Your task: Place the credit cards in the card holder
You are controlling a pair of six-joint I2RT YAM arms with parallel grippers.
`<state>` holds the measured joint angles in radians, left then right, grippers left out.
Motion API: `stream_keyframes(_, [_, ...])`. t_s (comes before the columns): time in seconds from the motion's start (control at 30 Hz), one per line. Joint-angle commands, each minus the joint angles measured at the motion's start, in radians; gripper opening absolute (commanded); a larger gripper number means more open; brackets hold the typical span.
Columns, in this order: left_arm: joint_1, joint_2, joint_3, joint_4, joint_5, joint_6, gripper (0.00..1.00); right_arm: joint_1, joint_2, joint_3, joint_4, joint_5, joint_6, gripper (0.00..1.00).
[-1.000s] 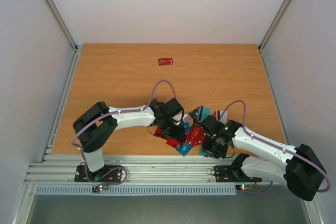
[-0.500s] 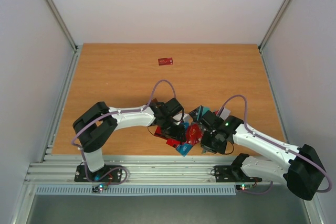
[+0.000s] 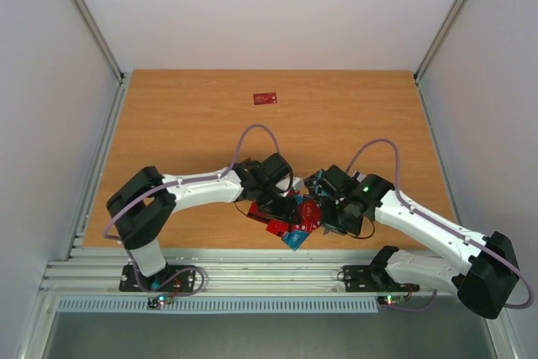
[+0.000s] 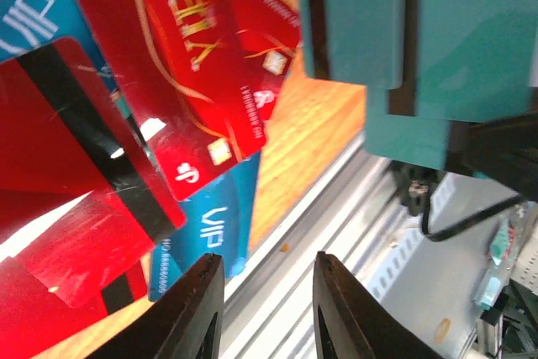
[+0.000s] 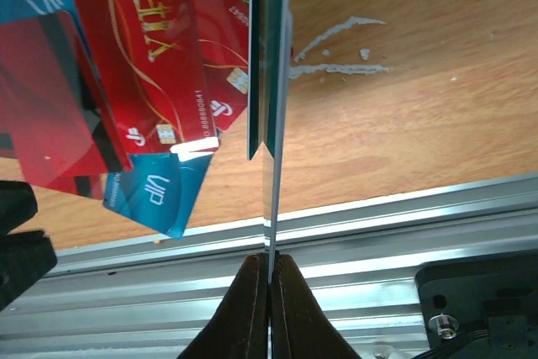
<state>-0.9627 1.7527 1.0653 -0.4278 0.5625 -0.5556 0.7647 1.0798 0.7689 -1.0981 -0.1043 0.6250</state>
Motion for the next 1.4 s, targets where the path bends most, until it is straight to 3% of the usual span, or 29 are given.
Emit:
stream_keyframes(0.0, [0.014,-0.096,-0.010,0.058,0.024,-0.060,0.33,-0.024,-0.018,0.055,-0.021,0.002,-0.049,0.01])
stream_keyframes(0.17, [0.065,-0.186,-0.046,0.083,0.032,-0.117,0.36,-0.079,-0.082,0.079,0.072,-0.066,-0.122,0.01])
stream_keyframes(0.57, [0.185,-0.390,-0.093,0.115,0.082,-0.177,0.45,-0.227,-0.124,0.150,0.360,-0.410,-0.347,0.01])
stream_keyframes(0.83, [0.302,-0.522,-0.119,0.255,0.177,-0.277,0.53,-0.268,-0.094,0.221,0.527,-0.622,-0.359,0.01])
stream_keyframes(0.97, [0.349,-0.557,-0.118,0.284,0.213,-0.304,0.57,-0.270,-0.083,0.251,0.563,-0.654,-0.346,0.01])
stream_keyframes(1.1, [0.364,-0.550,-0.159,0.449,0.287,-0.386,0.57,-0.272,-0.081,0.244,0.624,-0.682,-0.299,0.01])
stream_keyframes(1.37, [0.364,-0.519,-0.234,0.709,0.355,-0.535,0.47,-0.274,-0.099,0.197,0.680,-0.660,-0.231,0.01])
